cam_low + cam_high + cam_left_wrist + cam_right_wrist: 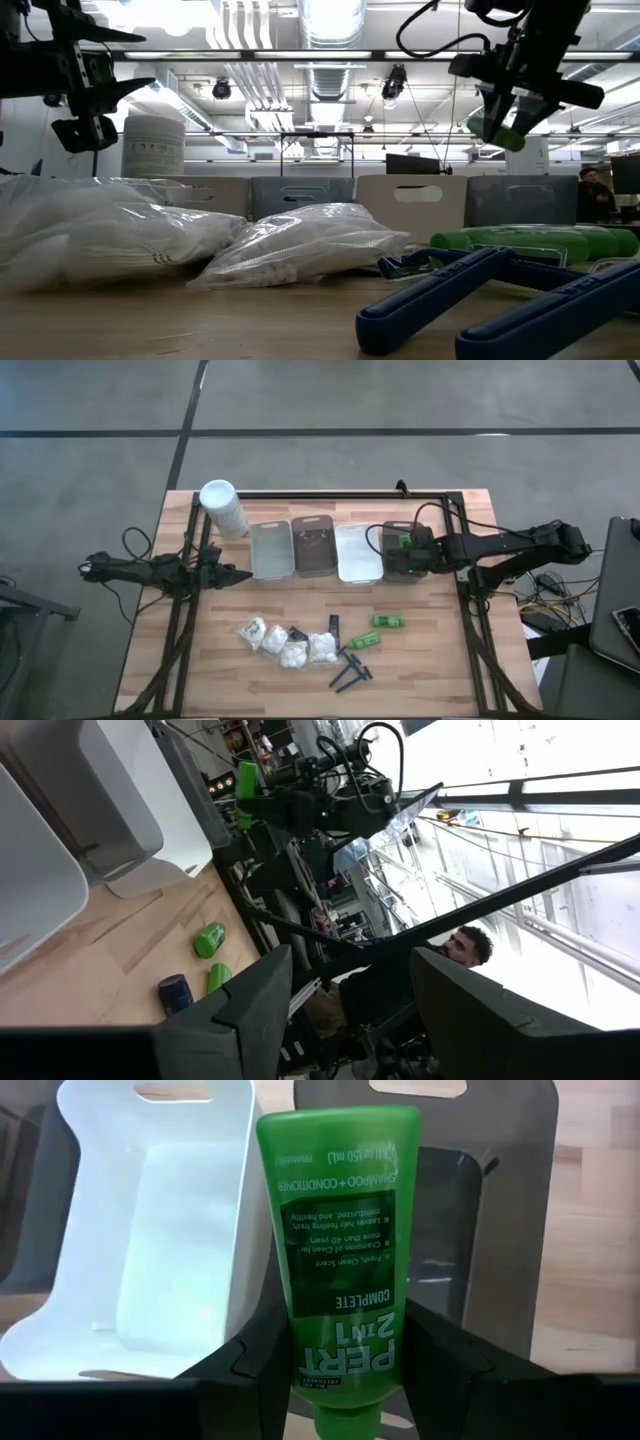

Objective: Pick & Place Travel size toiletries
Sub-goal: Put the bottom right shampoo in the right black bin, then put the right shampoo in the right black bin

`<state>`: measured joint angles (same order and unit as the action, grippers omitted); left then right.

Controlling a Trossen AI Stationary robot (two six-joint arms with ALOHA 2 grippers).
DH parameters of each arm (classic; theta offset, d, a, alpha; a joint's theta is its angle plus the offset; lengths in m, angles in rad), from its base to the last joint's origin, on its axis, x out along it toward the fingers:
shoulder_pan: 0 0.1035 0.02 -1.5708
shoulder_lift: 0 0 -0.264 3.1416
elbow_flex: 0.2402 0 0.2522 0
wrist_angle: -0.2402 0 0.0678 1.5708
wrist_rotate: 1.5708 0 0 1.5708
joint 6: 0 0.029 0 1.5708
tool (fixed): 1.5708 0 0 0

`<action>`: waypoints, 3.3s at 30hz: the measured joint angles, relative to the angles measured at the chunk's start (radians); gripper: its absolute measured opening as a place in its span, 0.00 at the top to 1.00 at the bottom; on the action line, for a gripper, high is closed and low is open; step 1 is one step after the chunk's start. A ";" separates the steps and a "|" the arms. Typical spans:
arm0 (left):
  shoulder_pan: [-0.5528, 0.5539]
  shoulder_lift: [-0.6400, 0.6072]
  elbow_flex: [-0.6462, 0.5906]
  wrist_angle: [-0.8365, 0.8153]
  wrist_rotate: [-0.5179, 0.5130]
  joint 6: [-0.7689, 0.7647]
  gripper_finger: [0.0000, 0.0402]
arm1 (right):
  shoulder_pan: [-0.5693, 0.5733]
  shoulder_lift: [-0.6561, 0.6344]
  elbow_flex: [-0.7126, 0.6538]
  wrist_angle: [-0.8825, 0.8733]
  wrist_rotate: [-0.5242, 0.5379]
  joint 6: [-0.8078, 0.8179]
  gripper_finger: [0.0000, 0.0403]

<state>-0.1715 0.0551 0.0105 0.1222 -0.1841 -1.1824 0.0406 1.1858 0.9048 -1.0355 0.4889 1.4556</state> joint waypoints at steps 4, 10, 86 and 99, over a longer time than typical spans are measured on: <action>0.000 0.000 0.000 0.000 0.000 0.000 0.47 | 0.000 0.000 -0.013 0.010 0.000 -0.016 0.64; 0.000 0.000 0.000 0.000 -0.020 0.000 0.47 | 0.000 0.000 -0.046 0.068 0.000 -0.038 0.64; 0.000 0.000 0.000 -0.012 -0.311 0.087 0.47 | -0.341 -0.029 -0.163 0.248 -0.332 -0.293 0.32; 0.002 0.000 0.000 -0.044 -0.420 0.061 0.47 | -0.137 -0.052 0.030 0.094 -0.255 -0.358 0.18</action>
<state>-0.1699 0.0549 0.0101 0.0782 -0.6040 -1.1214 -0.0969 1.1341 0.9347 -0.9416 0.2336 1.0979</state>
